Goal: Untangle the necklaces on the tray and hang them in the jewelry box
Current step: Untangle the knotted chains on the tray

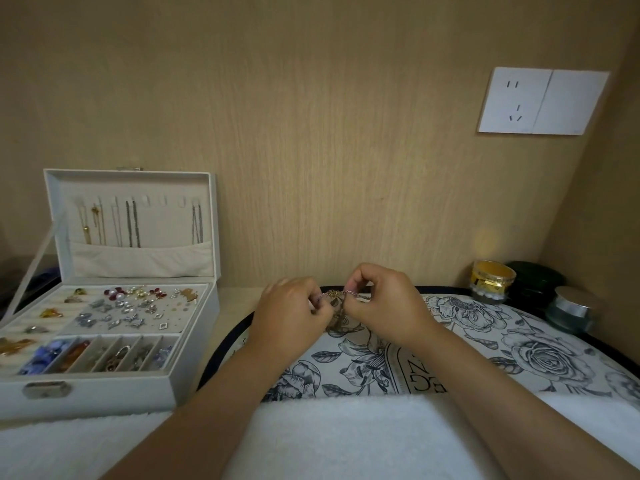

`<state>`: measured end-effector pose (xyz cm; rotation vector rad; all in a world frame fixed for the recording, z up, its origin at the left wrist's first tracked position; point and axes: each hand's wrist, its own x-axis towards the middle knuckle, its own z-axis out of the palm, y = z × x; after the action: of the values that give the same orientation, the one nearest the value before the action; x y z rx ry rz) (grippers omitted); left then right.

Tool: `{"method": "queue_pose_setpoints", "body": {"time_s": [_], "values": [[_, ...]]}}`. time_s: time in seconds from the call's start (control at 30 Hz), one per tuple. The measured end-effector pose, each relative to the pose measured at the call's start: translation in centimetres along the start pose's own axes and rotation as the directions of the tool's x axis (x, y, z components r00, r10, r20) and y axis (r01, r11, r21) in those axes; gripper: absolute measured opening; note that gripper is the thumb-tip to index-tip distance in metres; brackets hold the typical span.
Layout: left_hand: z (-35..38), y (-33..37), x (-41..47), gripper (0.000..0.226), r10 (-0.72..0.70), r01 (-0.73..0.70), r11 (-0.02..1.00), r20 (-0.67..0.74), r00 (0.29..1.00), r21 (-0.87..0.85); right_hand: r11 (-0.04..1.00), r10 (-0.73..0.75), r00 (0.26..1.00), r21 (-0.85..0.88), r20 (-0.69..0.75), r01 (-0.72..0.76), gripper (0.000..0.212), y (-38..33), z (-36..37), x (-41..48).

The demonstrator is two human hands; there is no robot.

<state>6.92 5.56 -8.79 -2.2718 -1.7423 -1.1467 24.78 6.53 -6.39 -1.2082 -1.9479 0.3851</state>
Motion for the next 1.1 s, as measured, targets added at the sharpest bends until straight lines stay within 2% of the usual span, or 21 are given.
{"method": "queue_pose_setpoints", "body": {"time_s": [0.07, 0.13, 0.2, 0.4, 0.5, 0.57, 0.63, 0.67, 0.73, 0.8, 0.87, 0.93, 1.03, 1.1], "values": [[-0.1, -0.1, 0.0, 0.004, -0.025, 0.028, 0.983, 0.019, 1.0, -0.179, 0.999, -0.044, 0.999, 0.013, 0.01, 0.044, 0.01, -0.1, 0.0, -0.1], [-0.4, 0.0, -0.1, 0.025, -0.059, 0.096, 0.903, 0.1, 0.993, -0.42, 0.997, -0.075, 0.997, 0.023, 0.005, 0.075, 0.01, -0.2, -0.1, -0.2], [-0.6, 0.3, -0.2, 0.037, -0.092, 0.17, 0.817, 0.167, 0.982, -0.551, 0.995, -0.095, 0.996, 0.037, -0.003, 0.095, 0.01, -0.2, -0.1, -0.2], [-0.7, 0.4, 0.2, 0.013, -0.141, 0.218, 0.77, 0.173, 0.975, -0.599, 0.995, -0.085, 0.996, 0.048, -0.041, 0.087, 0.01, -0.3, -0.3, -0.3], [-0.9, 0.9, 0.3, 0.011, -0.12, 0.166, 0.849, 0.123, 0.985, -0.502, 0.974, -0.097, 0.992, -0.211, -0.077, 0.079, 0.01, -0.6, -0.3, -0.2], [-1.0, 1.4, 0.2, 0.018, -0.096, 0.14, 0.886, 0.12, 0.988, -0.442, 0.907, -0.101, 0.993, -0.417, -0.065, 0.065, 0.014, -0.8, -0.3, -0.2], [-1.1, 1.6, 0.2, 0.023, -0.113, 0.18, 0.868, 0.17, 0.979, -0.463, 0.88, -0.094, 0.993, -0.472, -0.074, 0.048, 0.018, -0.6, -0.8, 0.0], [-1.1, 1.6, 0.1, 0.024, -0.131, 0.22, 0.843, 0.209, 0.969, -0.49, 0.898, -0.073, 0.994, -0.439, -0.076, 0.032, 0.02, -0.2, -1.1, 0.2], [-1.1, 1.4, 0.2, 0.022, -0.173, 0.308, 0.777, 0.283, 0.943, -0.549, 0.964, 0.006, 1.0, -0.265, -0.02, -0.012, 0.02, 0.4, -1.6, 0.2], [-1.1, 1.2, 0.3, 0.022, -0.212, 0.364, 0.722, 0.312, 0.926, -0.589, 0.996, 0.084, 0.99, -0.009, 0.112, -0.084, 0.021, 0.6, -1.6, 0.2], [-1.1, 1.2, 0.5, 0.024, -0.23, 0.384, 0.689, 0.317, 0.92, -0.615, 0.974, 0.1, 0.961, 0.172, 0.259, -0.148, 0.019, 0.5, -1.4, 0.0], [-1.4, 1.1, 0.7, 0.024, -0.236, 0.404, 0.655, 0.335, 0.912, -0.639, 0.942, 0.084, 0.927, 0.274, 0.366, -0.194, 0.018, 0.1, -1.5, -0.1], [-1.6, 0.7, 0.8, 0.02, -0.178, 0.399, 0.652, 0.381, 0.907, -0.645, 0.881, 0.119, 0.885, 0.364, 0.45, -0.303, 0.024, -0.3, -1.8, 0.2], [-1.7, 0.5, 0.9, 0.017, -0.122, 0.358, 0.68, 0.383, 0.916, -0.639, 0.842, 0.165, 0.838, 0.369, 0.52, -0.394, 0.015, -0.2, -1.5, 0.2]]}}
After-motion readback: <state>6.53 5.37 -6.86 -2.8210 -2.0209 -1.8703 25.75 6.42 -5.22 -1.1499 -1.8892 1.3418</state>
